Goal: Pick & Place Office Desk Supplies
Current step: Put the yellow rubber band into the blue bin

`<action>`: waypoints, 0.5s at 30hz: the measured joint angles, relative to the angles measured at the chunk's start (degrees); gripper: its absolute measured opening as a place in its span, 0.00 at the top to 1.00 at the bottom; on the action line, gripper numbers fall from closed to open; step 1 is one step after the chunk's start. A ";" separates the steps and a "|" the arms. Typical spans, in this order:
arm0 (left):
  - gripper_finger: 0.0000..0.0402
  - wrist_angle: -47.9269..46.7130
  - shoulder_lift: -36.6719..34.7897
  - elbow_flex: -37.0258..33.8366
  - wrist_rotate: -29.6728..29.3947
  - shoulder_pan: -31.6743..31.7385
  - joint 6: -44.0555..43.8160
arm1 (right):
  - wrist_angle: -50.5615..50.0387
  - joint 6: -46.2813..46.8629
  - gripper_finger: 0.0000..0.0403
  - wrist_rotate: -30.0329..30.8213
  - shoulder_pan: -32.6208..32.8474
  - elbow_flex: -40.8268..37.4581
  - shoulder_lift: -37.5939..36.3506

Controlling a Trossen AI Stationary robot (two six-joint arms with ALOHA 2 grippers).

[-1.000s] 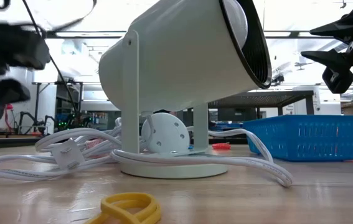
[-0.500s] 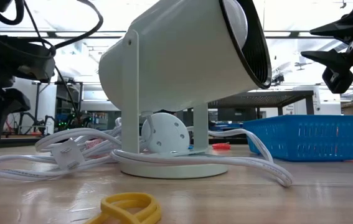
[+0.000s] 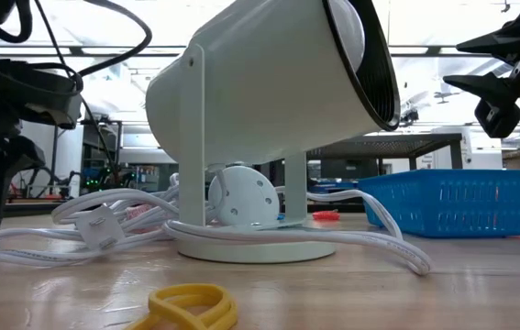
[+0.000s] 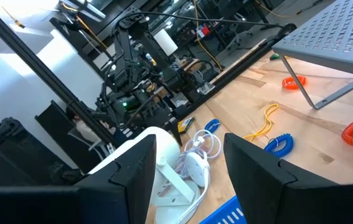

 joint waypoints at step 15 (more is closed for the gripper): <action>0.57 1.11 -0.01 -0.24 -4.81 -5.79 -1.92 | 0.00 0.00 0.54 0.00 0.00 0.00 0.00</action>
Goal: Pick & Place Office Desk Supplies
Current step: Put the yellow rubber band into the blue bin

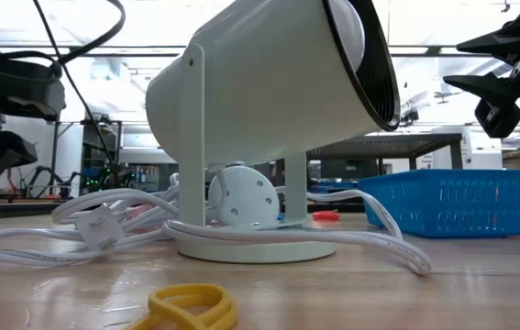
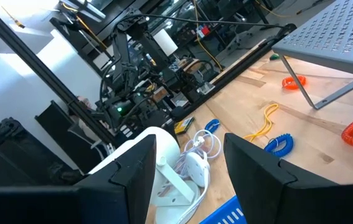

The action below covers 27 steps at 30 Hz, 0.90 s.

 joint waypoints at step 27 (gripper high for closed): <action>1.00 0.02 -0.03 -0.03 -1.01 -0.06 1.08 | 0.02 0.00 0.54 0.00 0.00 0.00 0.00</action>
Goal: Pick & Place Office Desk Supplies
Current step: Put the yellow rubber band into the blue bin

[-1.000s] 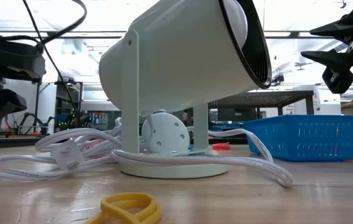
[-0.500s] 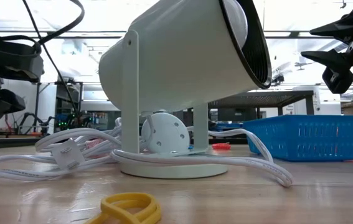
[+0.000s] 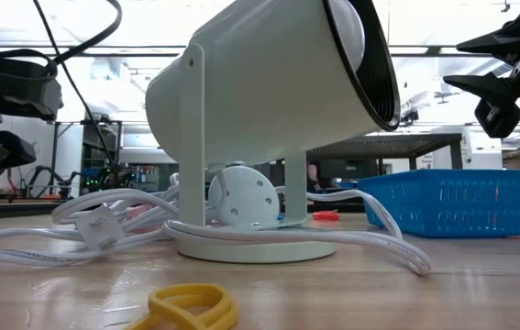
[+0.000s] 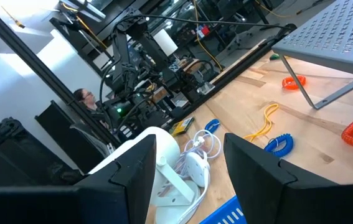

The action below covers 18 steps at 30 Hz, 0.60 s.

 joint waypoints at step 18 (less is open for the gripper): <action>1.00 -6.57 -4.46 3.92 -7.15 0.04 2.99 | 0.00 0.00 0.54 0.00 -0.02 0.00 0.00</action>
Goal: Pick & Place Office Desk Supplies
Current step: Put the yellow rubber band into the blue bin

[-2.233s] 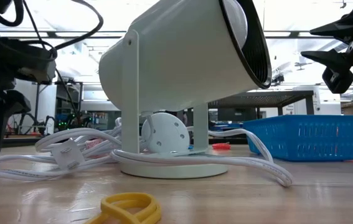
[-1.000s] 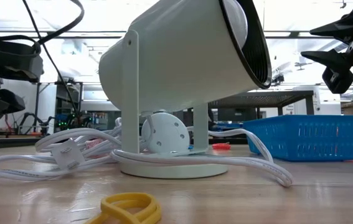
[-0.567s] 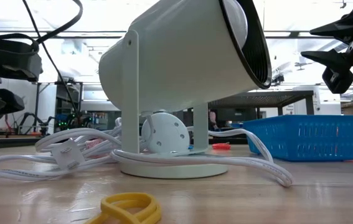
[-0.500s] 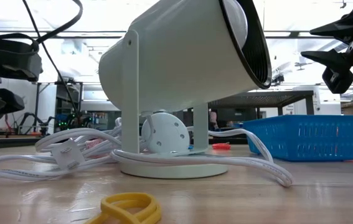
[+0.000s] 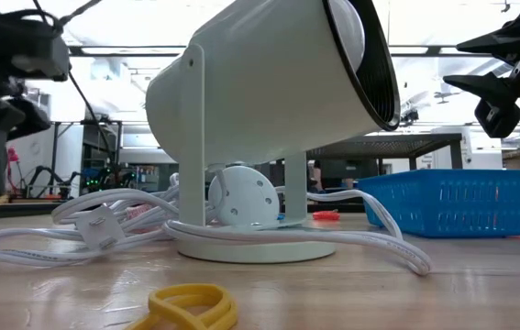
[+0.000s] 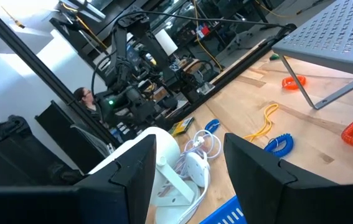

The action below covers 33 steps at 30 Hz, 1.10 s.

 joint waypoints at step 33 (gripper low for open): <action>1.00 13.88 -14.79 0.31 -31.74 -4.28 17.60 | 0.00 -0.01 0.54 0.00 0.00 0.00 -0.02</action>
